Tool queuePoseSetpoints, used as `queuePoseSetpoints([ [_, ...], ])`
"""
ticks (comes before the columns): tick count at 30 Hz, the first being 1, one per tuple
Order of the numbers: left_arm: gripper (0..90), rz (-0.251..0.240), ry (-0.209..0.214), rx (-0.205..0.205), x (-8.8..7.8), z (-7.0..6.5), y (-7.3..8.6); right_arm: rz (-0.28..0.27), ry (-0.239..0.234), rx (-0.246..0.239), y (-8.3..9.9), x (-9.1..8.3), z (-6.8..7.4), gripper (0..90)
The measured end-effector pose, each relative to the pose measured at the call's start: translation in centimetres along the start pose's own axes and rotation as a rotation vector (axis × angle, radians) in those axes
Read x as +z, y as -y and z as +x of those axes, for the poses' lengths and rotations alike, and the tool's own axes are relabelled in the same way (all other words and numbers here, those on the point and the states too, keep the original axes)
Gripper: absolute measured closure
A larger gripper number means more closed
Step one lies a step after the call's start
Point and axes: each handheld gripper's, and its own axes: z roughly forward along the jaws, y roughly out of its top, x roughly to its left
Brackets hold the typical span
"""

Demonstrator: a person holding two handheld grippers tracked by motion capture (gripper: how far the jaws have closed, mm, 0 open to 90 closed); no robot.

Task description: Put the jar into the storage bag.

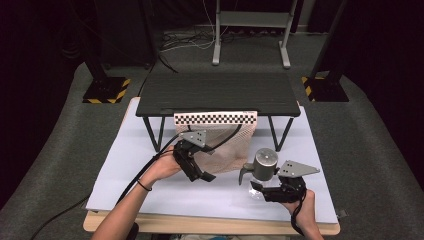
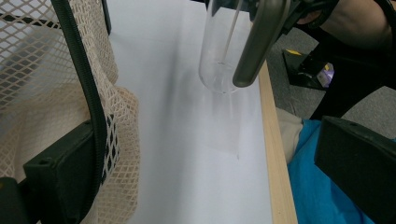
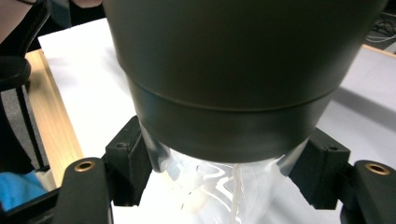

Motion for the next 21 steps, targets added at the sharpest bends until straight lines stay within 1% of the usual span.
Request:
queuePoseSetpoints([
  [2, 0.0, -0.004, 0.003, -0.006, 0.0, 0.1, 0.0, 0.0, 0.004, -0.001, -0.4, 0.1, 0.0, 29.9],
  [5, 0.0, 0.002, -0.005, -0.004, 0.1, 0.1, 0.0, -0.004, 0.006, -0.006, -1.0, 0.3, -0.2, 29.9],
  [10, 0.0, -0.002, -0.003, -0.001, 0.1, 0.0, 0.0, -0.008, 0.005, -0.011, -1.7, 0.5, -0.2, 29.9],
  [16, 0.0, -0.009, 0.006, -0.003, -0.1, -0.1, 0.0, -0.016, -0.004, -0.031, -2.9, 0.9, 0.1, 29.9],
  [21, 0.0, -0.005, 0.002, 0.001, -0.1, 0.0, 0.0, -0.022, -0.01, -0.037, -3.7, 1.3, 0.3, 29.9],
])
